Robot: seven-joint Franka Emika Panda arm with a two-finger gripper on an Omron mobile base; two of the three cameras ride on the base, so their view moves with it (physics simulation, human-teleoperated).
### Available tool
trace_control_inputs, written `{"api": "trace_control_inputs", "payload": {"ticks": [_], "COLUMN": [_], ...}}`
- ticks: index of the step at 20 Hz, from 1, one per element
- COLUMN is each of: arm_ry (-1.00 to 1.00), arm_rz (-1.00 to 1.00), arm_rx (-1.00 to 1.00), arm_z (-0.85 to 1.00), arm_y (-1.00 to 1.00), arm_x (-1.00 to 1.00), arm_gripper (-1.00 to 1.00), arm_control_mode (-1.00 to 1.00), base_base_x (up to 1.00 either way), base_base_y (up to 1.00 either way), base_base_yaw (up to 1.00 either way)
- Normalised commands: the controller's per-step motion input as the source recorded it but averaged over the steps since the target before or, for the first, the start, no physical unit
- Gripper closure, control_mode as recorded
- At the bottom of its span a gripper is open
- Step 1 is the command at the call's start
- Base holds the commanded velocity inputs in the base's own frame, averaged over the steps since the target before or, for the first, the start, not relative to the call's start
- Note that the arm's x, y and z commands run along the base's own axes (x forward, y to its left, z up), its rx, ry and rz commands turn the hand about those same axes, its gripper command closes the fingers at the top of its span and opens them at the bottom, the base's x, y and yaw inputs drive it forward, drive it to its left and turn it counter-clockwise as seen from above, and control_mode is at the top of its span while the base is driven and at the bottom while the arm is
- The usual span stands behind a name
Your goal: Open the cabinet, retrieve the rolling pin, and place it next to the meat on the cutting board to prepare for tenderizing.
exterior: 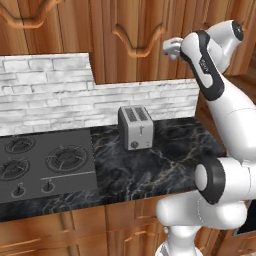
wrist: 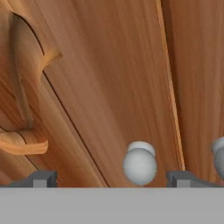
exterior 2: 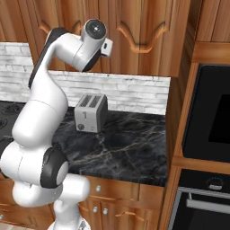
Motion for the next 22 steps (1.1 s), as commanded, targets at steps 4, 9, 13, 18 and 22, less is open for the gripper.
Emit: {"api": "trace_control_inputs", "payload": {"ticks": [4, 9, 13, 18, 22], "arm_ry": [-0.04, 0.02, 0.01, 0.03, 0.00], "arm_rz": [0.00, 0.00, 0.00, 0.00, 0.02], "arm_rx": [-0.10, -0.01, 0.00, -0.01, -0.04], "arm_z": [-0.18, 0.00, 0.00, -0.01, -0.13], "arm_y": [0.00, 0.00, 0.00, 0.00, -0.01], "arm_x": [0.05, 0.41, 0.43, 0.28, 0.12], "arm_gripper": [-1.00, -1.00, -1.00, -1.00, -1.00], "arm_control_mode": [-1.00, -1.00, -1.00, -1.00, -1.00], "base_base_x": [0.00, 0.00, 0.00, 0.00, 0.00], "base_base_y": [0.00, 0.00, 0.00, 0.00, 0.00], "base_base_yaw": [0.00, 0.00, 0.00, 0.00, 0.00]}}
